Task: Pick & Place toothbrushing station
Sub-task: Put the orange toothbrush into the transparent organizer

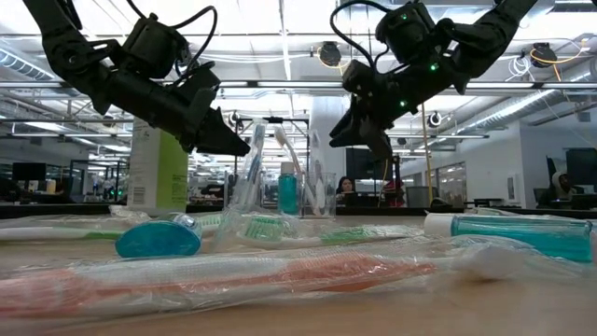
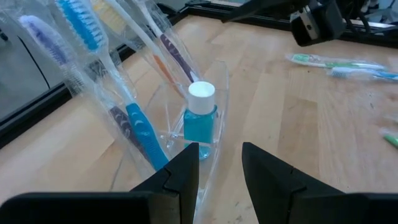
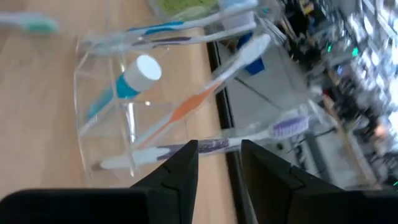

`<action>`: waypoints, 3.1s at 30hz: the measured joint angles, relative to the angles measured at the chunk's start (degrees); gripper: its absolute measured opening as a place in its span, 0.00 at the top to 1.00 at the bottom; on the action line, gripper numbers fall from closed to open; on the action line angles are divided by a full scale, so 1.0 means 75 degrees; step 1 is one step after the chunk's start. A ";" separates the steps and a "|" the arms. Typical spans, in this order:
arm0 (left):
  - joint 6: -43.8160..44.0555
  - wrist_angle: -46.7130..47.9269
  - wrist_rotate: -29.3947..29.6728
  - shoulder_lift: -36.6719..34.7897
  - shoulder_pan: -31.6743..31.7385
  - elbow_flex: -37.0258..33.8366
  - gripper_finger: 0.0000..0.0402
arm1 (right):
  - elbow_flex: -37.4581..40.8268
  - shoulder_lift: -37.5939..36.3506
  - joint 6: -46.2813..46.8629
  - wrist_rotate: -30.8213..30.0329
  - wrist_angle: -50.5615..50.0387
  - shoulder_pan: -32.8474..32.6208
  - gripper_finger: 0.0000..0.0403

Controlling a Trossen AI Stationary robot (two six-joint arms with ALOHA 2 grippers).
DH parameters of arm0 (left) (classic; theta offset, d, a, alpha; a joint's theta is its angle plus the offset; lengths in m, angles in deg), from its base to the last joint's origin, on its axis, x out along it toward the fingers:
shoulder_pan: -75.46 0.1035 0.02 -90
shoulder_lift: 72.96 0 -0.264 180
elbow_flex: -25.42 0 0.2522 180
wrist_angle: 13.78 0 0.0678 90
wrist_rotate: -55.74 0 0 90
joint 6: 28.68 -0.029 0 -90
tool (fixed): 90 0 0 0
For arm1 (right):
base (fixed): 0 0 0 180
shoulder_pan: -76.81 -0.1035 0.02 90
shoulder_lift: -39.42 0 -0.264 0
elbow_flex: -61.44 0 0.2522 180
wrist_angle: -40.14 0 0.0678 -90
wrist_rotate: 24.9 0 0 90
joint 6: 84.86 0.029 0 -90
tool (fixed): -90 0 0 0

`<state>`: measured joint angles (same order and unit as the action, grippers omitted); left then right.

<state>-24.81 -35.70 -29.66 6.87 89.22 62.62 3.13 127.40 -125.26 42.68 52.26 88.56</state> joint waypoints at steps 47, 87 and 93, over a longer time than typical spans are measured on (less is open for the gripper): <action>0.0293 -0.0199 -0.0574 0.0000 -0.0209 0.0015 0.68 | -0.0003 0.0000 0.3301 0.3212 -0.0116 -0.0129 0.73; 1.2912 1.1493 0.2439 0.0004 -0.3325 0.2949 0.68 | -0.0003 0.0000 0.2430 0.3223 0.0610 -0.0129 0.73; 1.5223 1.2093 0.2637 0.0133 -0.3048 0.2943 0.68 | -0.0003 -0.0002 0.2435 0.3229 0.0626 -0.0138 0.73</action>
<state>89.36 55.00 -9.87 7.87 66.36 84.69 3.11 127.39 -107.00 66.90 56.95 87.53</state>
